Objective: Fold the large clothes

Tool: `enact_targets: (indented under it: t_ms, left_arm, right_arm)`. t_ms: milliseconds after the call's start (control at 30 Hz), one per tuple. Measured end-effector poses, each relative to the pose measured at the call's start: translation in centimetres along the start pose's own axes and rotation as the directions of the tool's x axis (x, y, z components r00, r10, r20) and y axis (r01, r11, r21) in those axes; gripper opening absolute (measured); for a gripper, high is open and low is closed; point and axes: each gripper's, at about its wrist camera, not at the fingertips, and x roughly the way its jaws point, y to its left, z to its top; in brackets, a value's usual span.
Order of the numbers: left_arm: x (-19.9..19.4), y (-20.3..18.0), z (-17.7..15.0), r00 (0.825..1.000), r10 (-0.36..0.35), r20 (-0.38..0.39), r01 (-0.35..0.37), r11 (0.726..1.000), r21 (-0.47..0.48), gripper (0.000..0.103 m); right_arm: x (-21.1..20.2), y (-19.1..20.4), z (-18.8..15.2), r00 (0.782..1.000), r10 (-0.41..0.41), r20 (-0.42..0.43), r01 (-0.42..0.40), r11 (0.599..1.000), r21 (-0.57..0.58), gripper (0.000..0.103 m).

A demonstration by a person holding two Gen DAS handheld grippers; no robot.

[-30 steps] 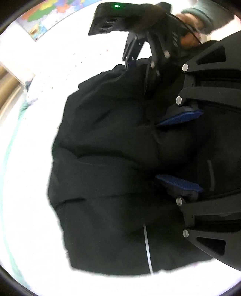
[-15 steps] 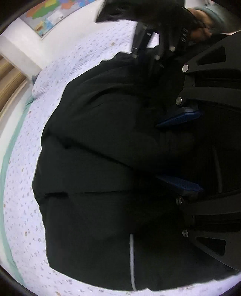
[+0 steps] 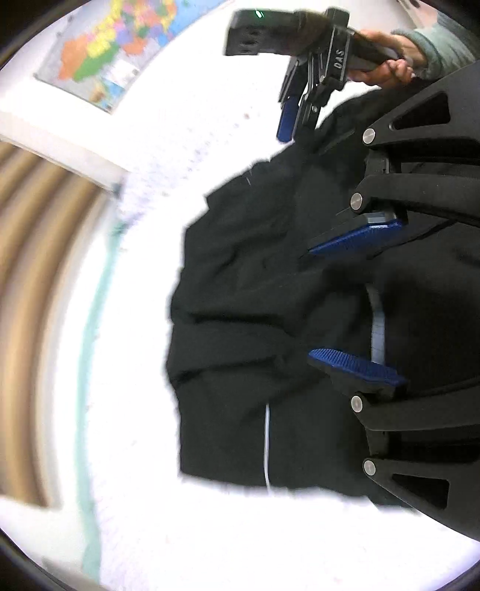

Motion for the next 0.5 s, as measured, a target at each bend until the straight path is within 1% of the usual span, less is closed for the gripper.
enact_targets:
  t_ms: [33, 67, 133, 167, 200, 233, 267, 300, 367, 433, 500]
  left_arm:
    - [-2.1, 0.0, -0.8, 1.0, 0.004, 0.017, -0.004, 1.0, -0.008, 0.058]
    - [-4.8, 0.2, -1.9, 0.999, 0.014, 0.034, -0.013, 1.0, -0.024, 0.06]
    - [-8.6, 1.2, -3.8, 0.997, 0.067, 0.042, -0.065, 0.997, -0.05, 0.069]
    - [-10.6, 2.2, -5.0, 0.992, 0.119, 0.031, -0.117, 0.99, -0.073, 0.069]
    - [-11.7, 3.3, -5.8, 0.988, 0.154, 0.016, -0.152, 0.984, -0.092, 0.069]
    - [-12.8, 4.5, -7.1, 0.983, 0.183, -0.002, -0.182, 0.976, -0.123, 0.069]
    - [-13.5, 5.5, -8.1, 0.982, 0.188, -0.018, -0.189, 0.97, -0.155, 0.069]
    - [-14.0, 6.8, -9.2, 0.985, 0.17, -0.039, -0.175, 0.965, -0.197, 0.069]
    - [-14.2, 8.6, -11.7, 0.991, 0.105, -0.082, -0.124, 0.955, -0.268, 0.069]
    - [-14.2, 9.8, -14.0, 0.992, 0.059, -0.111, -0.09, 0.948, -0.305, 0.069]
    - [-13.8, 9.9, -15.5, 0.992, 0.017, -0.124, -0.056, 0.946, -0.318, 0.069]
  right_arm:
    - [-2.4, 0.0, -0.9, 0.999, -0.019, 0.029, 0.019, 1.0, 0.007, 0.066]
    - [-4.2, -0.1, -1.8, 0.998, -0.037, 0.046, 0.036, 0.999, 0.016, 0.067]
    - [-7.7, -0.5, -3.8, 0.995, -0.083, 0.051, 0.08, 0.995, 0.053, 0.067]
    - [-9.1, -1.2, -4.8, 0.994, -0.103, 0.044, 0.1, 0.993, 0.067, 0.067]
    - [-10.1, -1.4, -5.9, 0.99, -0.133, 0.039, 0.13, 0.988, 0.082, 0.067]
    - [-11.2, -1.9, -7.1, 0.986, -0.163, 0.03, 0.159, 0.982, 0.097, 0.067]
    - [-12.0, -2.6, -8.3, 0.983, -0.185, 0.012, 0.182, 0.976, 0.118, 0.067]
    - [-12.8, -3.4, -9.3, 0.981, -0.194, -0.001, 0.192, 0.971, 0.143, 0.067]
    - [-14.6, -4.6, -11.6, 0.983, -0.184, -0.018, 0.184, 0.963, 0.198, 0.067]
    - [-15.9, -5.1, -13.4, 0.984, -0.179, -0.022, 0.18, 0.959, 0.22, 0.067]
    - [-16.6, -5.0, -14.8, 0.978, -0.205, -0.031, 0.207, 0.954, 0.218, 0.067]
